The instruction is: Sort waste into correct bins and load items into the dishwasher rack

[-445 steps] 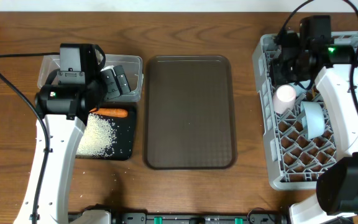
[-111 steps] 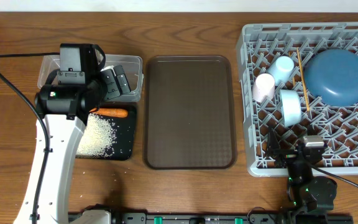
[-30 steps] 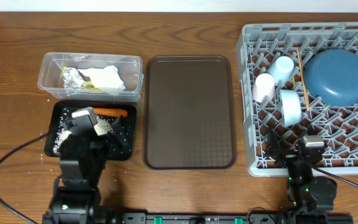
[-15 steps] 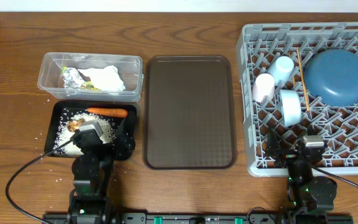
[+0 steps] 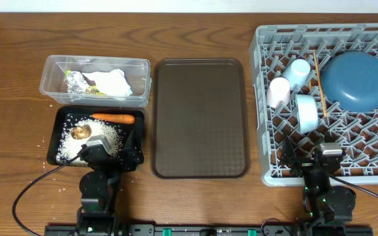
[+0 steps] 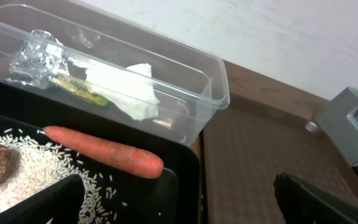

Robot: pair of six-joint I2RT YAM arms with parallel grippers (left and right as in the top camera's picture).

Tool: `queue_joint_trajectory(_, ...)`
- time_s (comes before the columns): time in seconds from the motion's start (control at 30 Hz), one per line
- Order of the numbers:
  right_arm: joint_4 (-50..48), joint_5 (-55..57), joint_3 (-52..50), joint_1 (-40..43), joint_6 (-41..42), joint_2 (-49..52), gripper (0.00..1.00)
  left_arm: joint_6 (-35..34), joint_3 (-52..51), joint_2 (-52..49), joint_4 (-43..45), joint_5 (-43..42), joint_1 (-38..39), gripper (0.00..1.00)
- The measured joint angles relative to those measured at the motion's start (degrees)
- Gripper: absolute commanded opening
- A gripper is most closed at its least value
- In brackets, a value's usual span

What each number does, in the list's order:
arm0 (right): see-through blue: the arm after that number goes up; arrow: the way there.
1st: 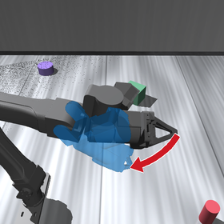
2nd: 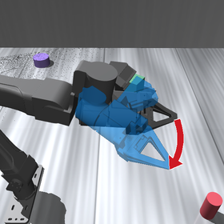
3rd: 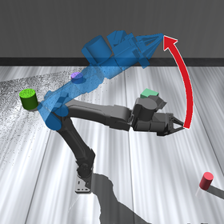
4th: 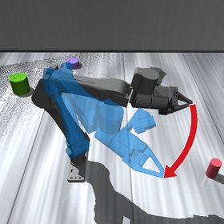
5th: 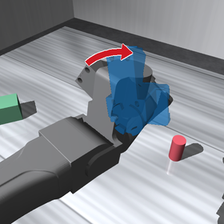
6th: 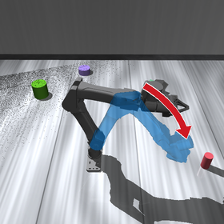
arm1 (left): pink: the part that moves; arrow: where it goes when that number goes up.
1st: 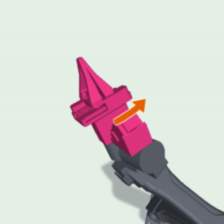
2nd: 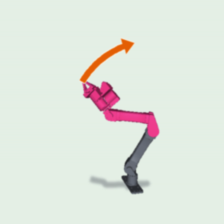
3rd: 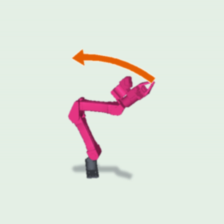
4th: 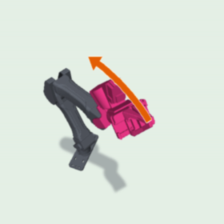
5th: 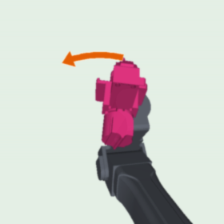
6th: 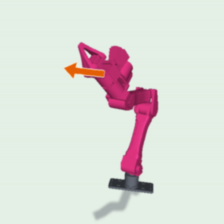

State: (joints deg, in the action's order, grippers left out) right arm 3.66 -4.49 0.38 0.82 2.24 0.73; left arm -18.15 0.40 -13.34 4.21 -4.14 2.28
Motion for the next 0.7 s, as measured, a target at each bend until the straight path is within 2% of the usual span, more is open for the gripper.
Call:
queue_joint_trajectory(0.1,0.0,0.0,0.0,0.0,-0.02,0.0,0.99,0.0,0.0,2.51,-4.0,0.04,0.0,0.98)
queue_joint_trajectory(0.3,0.0,0.0,0.0,0.0,-0.13,0.0,0.99,0.7,0.28,9.03,-5.31,0.7,0.0,0.98)
queue_joint_trajectory(0.43,0.0,0.0,0.0,0.0,-0.13,-0.02,0.99,2.95,0.33,12.41,-5.33,0.74,0.0,0.98)
queue_joint_trajectory(0.7,0.0,0.0,0.0,0.0,-0.15,-0.02,0.99,9.84,0.35,12.72,-5.38,0.92,0.0,0.98)
